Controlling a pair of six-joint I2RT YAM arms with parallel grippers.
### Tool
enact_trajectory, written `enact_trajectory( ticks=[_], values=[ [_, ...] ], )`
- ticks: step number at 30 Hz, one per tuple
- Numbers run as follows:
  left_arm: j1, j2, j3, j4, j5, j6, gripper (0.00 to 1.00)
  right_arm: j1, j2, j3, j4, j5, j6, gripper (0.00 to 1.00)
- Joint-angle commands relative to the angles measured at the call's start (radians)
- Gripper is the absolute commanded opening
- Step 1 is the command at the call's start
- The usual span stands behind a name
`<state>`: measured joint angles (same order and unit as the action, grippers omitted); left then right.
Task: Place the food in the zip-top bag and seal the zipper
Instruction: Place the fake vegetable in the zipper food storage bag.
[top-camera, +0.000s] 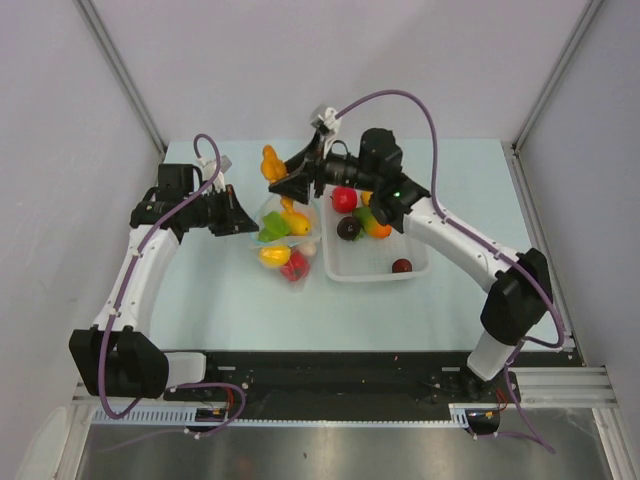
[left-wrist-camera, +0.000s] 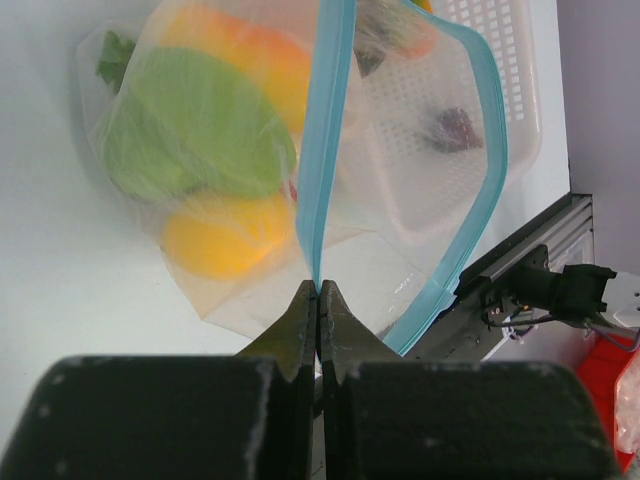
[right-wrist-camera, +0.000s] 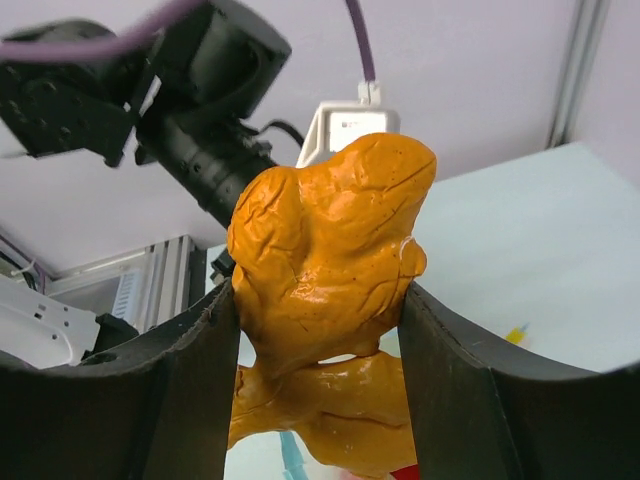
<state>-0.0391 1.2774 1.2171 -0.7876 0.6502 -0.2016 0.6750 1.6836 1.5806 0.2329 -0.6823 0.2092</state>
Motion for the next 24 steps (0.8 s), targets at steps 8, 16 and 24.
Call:
enact_trajectory(
  ticks=[8,16,24],
  values=[
    [-0.007,-0.041,0.025,0.024,0.026,-0.007,0.0,0.063,0.097,-0.122,0.085,0.187,-0.085,0.31],
    [-0.007,-0.049,0.036,0.021,0.025,-0.01,0.0,0.103,0.081,-0.154,0.002,0.24,-0.119,0.83],
    [-0.007,-0.064,0.047,0.01,0.006,0.004,0.0,0.086,-0.107,-0.153,-0.17,0.217,-0.2,1.0]
  ],
)
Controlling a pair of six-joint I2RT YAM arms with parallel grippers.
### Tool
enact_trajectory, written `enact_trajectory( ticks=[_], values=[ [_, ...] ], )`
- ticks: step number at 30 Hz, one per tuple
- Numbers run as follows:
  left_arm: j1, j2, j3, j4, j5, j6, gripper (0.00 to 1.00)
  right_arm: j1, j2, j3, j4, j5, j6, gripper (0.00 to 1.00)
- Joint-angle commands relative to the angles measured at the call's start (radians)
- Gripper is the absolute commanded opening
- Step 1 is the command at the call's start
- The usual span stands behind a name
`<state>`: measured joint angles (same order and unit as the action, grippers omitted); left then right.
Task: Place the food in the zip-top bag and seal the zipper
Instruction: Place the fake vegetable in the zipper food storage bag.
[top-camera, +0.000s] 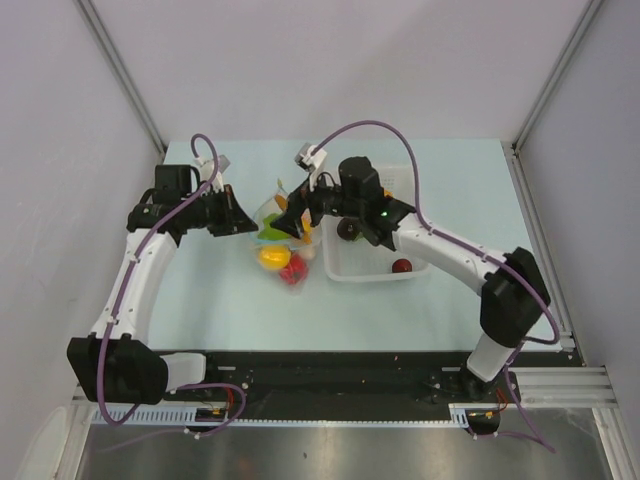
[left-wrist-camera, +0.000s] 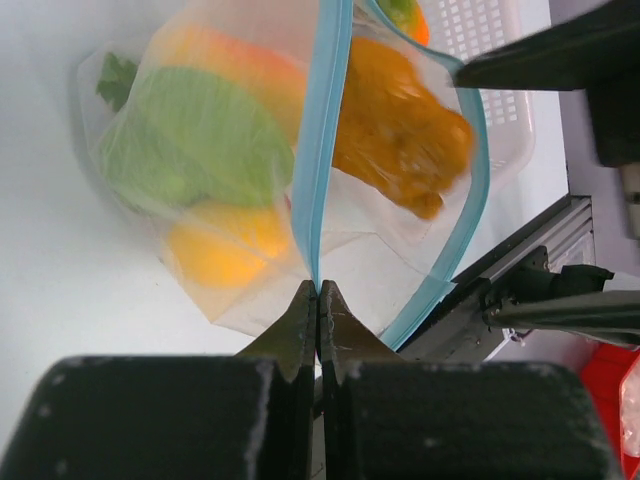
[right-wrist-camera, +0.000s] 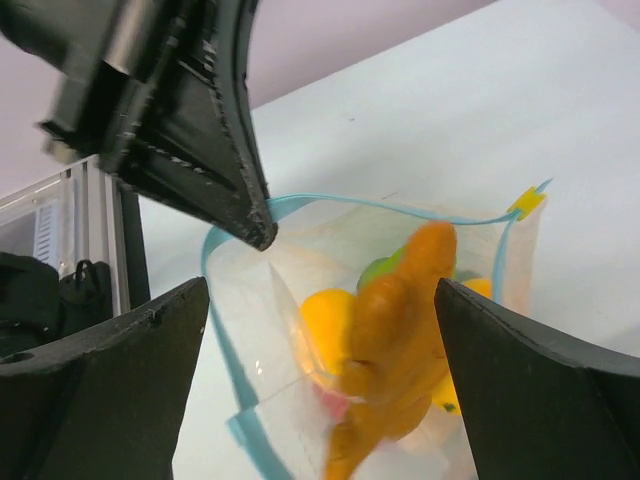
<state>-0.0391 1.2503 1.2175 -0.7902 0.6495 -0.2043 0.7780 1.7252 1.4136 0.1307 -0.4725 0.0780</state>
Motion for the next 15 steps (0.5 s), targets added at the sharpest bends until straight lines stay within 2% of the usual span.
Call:
enact_trajectory(
  ticks=[1,8,15],
  values=[
    [-0.007,-0.035,0.048,0.012,0.009,0.011,0.0,-0.037,-0.16,0.015,-0.092,0.037,-0.075,1.0],
    [-0.007,-0.028,0.054,0.017,-0.008,0.013,0.0,-0.163,-0.133,0.044,-0.383,0.048,-0.093,0.96],
    [-0.008,-0.015,0.063,0.013,-0.008,0.017,0.0,-0.154,-0.023,0.097,-0.499,-0.009,-0.092,0.87]
  ],
)
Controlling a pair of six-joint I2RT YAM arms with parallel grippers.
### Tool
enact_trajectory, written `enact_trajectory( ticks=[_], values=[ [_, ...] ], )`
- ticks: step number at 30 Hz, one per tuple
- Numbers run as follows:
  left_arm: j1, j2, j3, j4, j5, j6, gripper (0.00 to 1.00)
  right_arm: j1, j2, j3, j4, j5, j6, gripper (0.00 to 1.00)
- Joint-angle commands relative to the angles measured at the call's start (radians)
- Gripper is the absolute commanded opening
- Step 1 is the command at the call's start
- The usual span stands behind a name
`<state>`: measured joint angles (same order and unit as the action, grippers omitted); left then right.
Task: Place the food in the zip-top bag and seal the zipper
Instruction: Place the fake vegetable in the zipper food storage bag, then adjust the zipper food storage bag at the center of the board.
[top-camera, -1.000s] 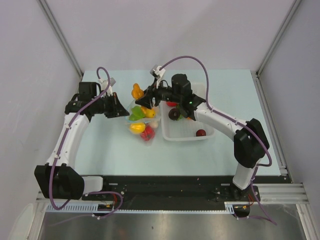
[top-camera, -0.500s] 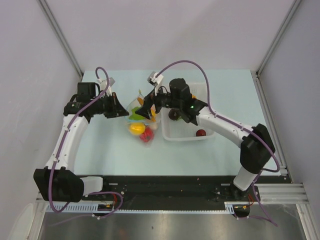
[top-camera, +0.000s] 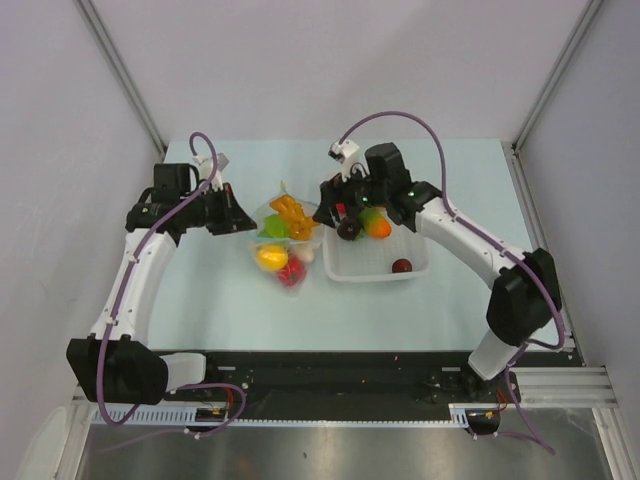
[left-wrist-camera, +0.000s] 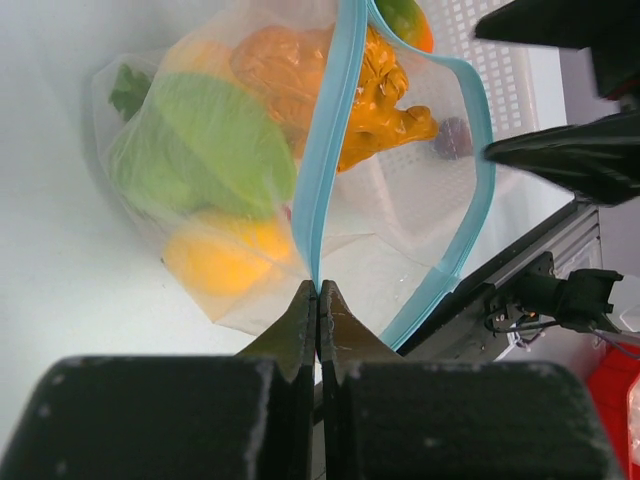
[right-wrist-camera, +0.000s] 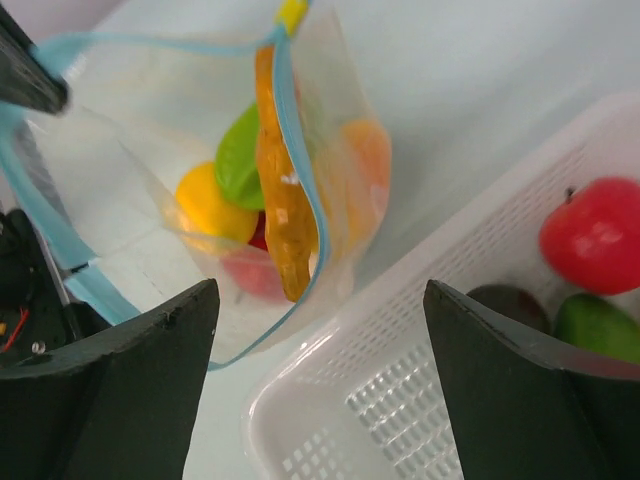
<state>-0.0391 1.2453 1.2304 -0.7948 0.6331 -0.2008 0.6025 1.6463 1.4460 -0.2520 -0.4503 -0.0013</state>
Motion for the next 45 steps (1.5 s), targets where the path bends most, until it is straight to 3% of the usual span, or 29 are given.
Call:
enact_trajectory(
  ticks=[1,2,5,6,9,13,15,19,23,35,41,43,44,45],
  values=[
    [-0.008,-0.01,0.05,0.019,0.007,0.015,0.0,0.022,0.067,0.071,-0.121,-0.036,-0.014,0.86],
    [-0.008,-0.009,0.053,0.014,0.005,0.017,0.0,0.02,0.076,0.086,-0.131,-0.037,-0.016,0.84],
    [-0.012,-0.01,0.055,0.016,0.0,0.02,0.0,0.014,0.115,0.111,-0.154,-0.076,-0.003,0.6],
    [-0.012,-0.009,0.054,0.014,-0.006,0.021,0.0,0.016,0.122,0.134,-0.164,-0.088,-0.005,0.38],
    [-0.015,-0.001,0.058,0.008,-0.024,0.035,0.0,0.016,0.144,0.162,-0.181,-0.158,0.016,0.0],
    [-0.025,0.02,0.13,-0.027,-0.065,0.073,0.0,0.019,0.107,0.152,-0.083,-0.307,0.125,0.0],
    [-0.054,0.042,0.242,-0.089,-0.101,0.124,0.0,0.036,0.063,0.155,0.026,-0.346,0.242,0.0],
    [-0.165,0.069,0.388,-0.214,-0.246,0.198,0.0,0.137,0.012,0.149,0.129,-0.312,0.314,0.0],
    [-0.249,0.043,0.291,-0.196,-0.282,0.261,0.0,0.21,0.053,0.132,0.129,-0.24,0.339,0.0],
    [-0.248,0.02,0.096,-0.115,-0.24,0.279,0.0,0.243,0.101,0.031,0.16,-0.137,0.472,0.05],
    [-0.248,-0.01,0.109,-0.095,-0.165,0.31,0.0,0.263,0.024,-0.018,0.164,-0.093,0.471,0.13],
    [-0.248,-0.007,0.124,-0.112,-0.103,0.336,0.0,0.276,0.006,-0.036,0.183,-0.068,0.477,0.24],
    [-0.248,-0.001,0.127,-0.122,-0.086,0.377,0.0,0.279,-0.005,-0.041,0.189,-0.076,0.471,0.34],
    [-0.248,0.003,0.129,-0.145,-0.069,0.392,0.0,0.279,-0.008,-0.042,0.188,-0.088,0.462,0.36]
  ],
)
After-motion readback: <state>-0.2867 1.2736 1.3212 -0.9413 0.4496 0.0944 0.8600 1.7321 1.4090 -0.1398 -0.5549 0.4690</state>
